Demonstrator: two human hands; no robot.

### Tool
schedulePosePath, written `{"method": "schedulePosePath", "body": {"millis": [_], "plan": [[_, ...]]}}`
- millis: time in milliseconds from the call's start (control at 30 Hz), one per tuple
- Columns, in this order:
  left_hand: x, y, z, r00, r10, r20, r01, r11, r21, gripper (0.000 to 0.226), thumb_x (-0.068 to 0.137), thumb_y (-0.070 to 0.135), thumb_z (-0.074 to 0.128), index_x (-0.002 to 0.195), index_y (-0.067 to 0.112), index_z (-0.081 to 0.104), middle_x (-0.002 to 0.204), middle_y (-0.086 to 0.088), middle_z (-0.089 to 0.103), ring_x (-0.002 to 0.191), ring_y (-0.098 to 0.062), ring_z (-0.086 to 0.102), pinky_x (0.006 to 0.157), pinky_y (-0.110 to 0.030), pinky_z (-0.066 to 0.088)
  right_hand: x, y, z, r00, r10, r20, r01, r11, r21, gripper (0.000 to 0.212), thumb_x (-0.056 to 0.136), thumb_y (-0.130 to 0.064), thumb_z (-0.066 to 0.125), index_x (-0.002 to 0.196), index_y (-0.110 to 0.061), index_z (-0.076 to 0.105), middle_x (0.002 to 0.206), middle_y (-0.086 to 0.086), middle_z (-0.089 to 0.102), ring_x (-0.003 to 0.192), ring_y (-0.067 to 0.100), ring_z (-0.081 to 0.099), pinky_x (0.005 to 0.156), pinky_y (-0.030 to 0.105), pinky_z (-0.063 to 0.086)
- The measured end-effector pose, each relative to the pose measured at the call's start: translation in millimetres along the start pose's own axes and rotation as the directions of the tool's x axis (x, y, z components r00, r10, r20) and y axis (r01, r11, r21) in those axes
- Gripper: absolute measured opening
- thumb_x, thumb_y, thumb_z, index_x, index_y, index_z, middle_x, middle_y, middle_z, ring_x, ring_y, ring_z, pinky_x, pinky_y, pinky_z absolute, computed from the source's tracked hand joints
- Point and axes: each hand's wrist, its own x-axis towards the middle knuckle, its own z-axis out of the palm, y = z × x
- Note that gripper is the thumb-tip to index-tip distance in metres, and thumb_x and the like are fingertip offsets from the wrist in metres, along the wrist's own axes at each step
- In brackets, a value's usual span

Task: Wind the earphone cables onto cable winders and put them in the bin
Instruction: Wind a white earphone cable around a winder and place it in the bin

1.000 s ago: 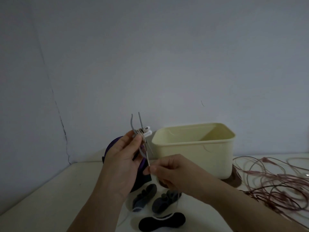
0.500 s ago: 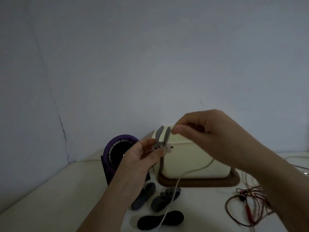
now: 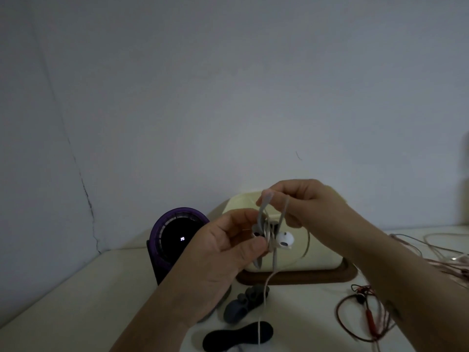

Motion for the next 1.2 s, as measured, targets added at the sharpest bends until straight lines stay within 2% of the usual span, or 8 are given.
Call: {"method": "schedulePosePath", "body": {"millis": [167,300,500,633,767,900,1067,1200], "plan": [[4,6,-2,0.987,0.027,-0.158,-0.049,0.989,-0.141,0.022,0.069,0.002,0.068,0.088,0.011,0.075,0.097,-0.012,0.073,0.084,-0.021,0.071,0.068,-0.026,0.058,-1,20,19,0.992,0.091,0.083,-0.097,0.992,0.081,0.029,0.091,-0.027,0.054,0.066,-0.019,0.067,0.049,-0.008,0.035,0.046,0.008,0.025,0.051,0.026,0.021],[9,4,-9,0.965,0.032,-0.261,-0.097,0.966,-0.24,0.034,0.071,0.009,0.058,0.104,0.006,0.067,0.1,-0.012,0.073,0.083,-0.018,0.072,0.07,-0.028,0.06,-4,31,39,0.973,0.146,0.18,-0.154,0.988,0.03,0.038,0.099,-0.024,0.045,0.082,0.008,0.058,0.054,-0.004,0.036,0.049,0.01,0.025,0.051,0.026,0.021],[12,0,-25,0.911,-0.008,-0.413,-0.145,0.93,-0.338,0.026,0.074,0.013,0.059,0.093,0.009,0.076,0.103,-0.01,0.072,0.085,-0.013,0.069,0.086,-0.032,0.054,-8,26,48,0.951,0.156,0.266,-0.05,0.929,-0.366,0.025,0.099,-0.025,0.047,0.099,-0.021,0.071,0.05,-0.008,0.041,0.044,0.005,0.035,0.049,0.017,0.032],[13,-6,-33,0.874,-0.063,-0.482,-0.078,0.961,-0.267,0.036,0.077,0.016,0.059,0.111,0.005,0.067,0.114,-0.011,0.069,0.095,-0.014,0.063,0.094,-0.033,0.051,-11,5,46,0.952,0.106,0.287,0.066,0.845,-0.531,0.026,0.099,-0.028,0.046,0.1,-0.019,0.07,0.055,-0.006,0.048,0.046,0.005,0.044,0.051,0.016,0.036],[14,-13,-34,0.854,-0.027,-0.519,-0.017,0.997,-0.079,0.029,0.086,0.013,0.06,0.113,0.004,0.065,0.09,-0.003,0.072,0.077,-0.008,0.066,0.077,-0.026,0.052,-14,-18,39,0.944,-0.005,0.331,0.217,0.764,-0.608,0.028,0.098,-0.029,0.047,0.092,-0.016,0.07,0.056,-0.007,0.048,0.053,0.005,0.047,0.054,0.017,0.037],[13,-16,-27,0.898,0.003,-0.44,0.026,0.998,0.06,0.021,0.076,0.013,0.064,0.098,0.014,0.066,0.082,0.005,0.075,0.073,-0.003,0.069,0.063,-0.017,0.052,-14,-31,26,0.966,-0.088,0.244,0.225,0.752,-0.619,0.027,0.096,-0.031,0.049,0.088,-0.017,0.071,0.051,-0.009,0.05,0.052,-0.005,0.048,0.054,0.009,0.037],[8,-16,-20,0.962,-0.064,-0.267,0.093,0.991,0.099,0.034,0.066,0.017,0.066,0.1,0.016,0.066,0.091,0.002,0.075,0.083,-0.008,0.07,0.072,-0.022,0.052,-7,-28,-1,0.973,-0.23,0.02,0.197,0.78,-0.594,0.017,0.087,-0.034,0.058,0.079,-0.024,0.069,0.053,-0.029,0.054,0.049,-0.004,0.05,0.049,0.009,0.036],[5,-13,-12,0.987,-0.08,-0.142,0.092,0.993,0.077,0.029,0.071,0.011,0.069,0.1,0.012,0.066,0.085,0.003,0.073,0.074,-0.006,0.067,0.065,-0.019,0.052,-4,-18,-14,0.968,-0.233,-0.088,0.167,0.871,-0.463,0.024,0.079,-0.044,0.062,0.075,-0.022,0.07,0.051,-0.016,0.056,0.042,0.003,0.043,0.045,0.011,0.033]]}}
